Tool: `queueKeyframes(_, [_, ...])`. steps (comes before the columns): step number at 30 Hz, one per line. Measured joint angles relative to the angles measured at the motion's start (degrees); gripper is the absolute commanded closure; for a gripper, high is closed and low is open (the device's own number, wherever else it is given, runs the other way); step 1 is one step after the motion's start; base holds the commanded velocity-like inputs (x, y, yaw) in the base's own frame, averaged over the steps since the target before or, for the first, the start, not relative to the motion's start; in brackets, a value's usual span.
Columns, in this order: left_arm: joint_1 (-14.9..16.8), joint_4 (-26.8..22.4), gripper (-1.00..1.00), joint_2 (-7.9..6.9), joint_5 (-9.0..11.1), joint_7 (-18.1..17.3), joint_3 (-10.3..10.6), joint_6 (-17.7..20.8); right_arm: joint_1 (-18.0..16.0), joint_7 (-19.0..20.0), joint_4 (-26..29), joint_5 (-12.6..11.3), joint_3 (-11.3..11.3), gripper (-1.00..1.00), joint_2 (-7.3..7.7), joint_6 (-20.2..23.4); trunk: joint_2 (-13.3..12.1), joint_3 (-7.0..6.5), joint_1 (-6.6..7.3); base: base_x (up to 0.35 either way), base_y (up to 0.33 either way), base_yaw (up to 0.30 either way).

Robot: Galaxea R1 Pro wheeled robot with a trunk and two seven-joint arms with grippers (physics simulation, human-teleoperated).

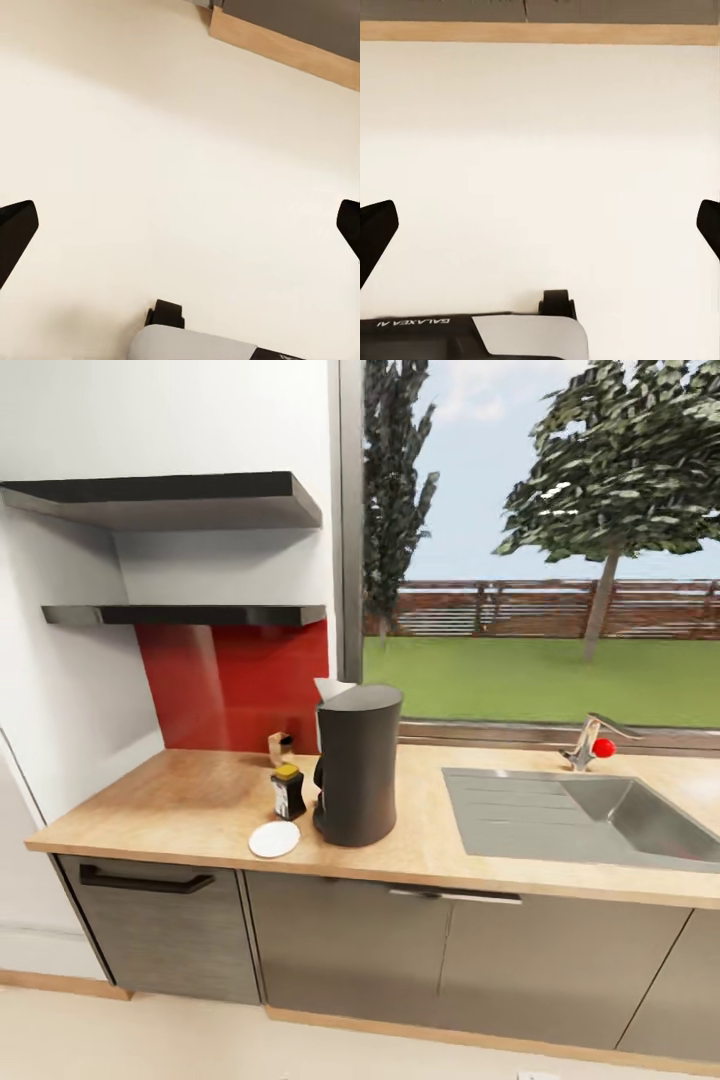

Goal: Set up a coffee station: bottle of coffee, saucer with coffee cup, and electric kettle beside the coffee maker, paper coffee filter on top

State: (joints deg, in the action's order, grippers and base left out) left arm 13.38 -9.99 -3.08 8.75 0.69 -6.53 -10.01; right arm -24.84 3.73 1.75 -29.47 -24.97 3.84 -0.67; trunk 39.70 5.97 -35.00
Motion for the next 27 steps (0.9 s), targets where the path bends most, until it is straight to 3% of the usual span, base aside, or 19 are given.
queueKeyframes(12, [0.0, 0.0, -1.0, 0.0, 0.0, 0.0, 0.0, 0.0, 0.0, 0.0, 0.0, 0.0, 0.0, -1.0, 0.0, 0.0, 0.0, -0.45, 0.0, -0.02, -0.272, 0.235])
queueKeyframes(27, [0.0, 0.0, -1.0, 0.0, 0.0, 0.0, 0.0, 0.0, 0.0, 0.0, -0.1, 0.0, 0.0, -1.0, 0.02, 0.0, 0.0, -0.56, -0.01, -0.078, -0.272, 0.013])
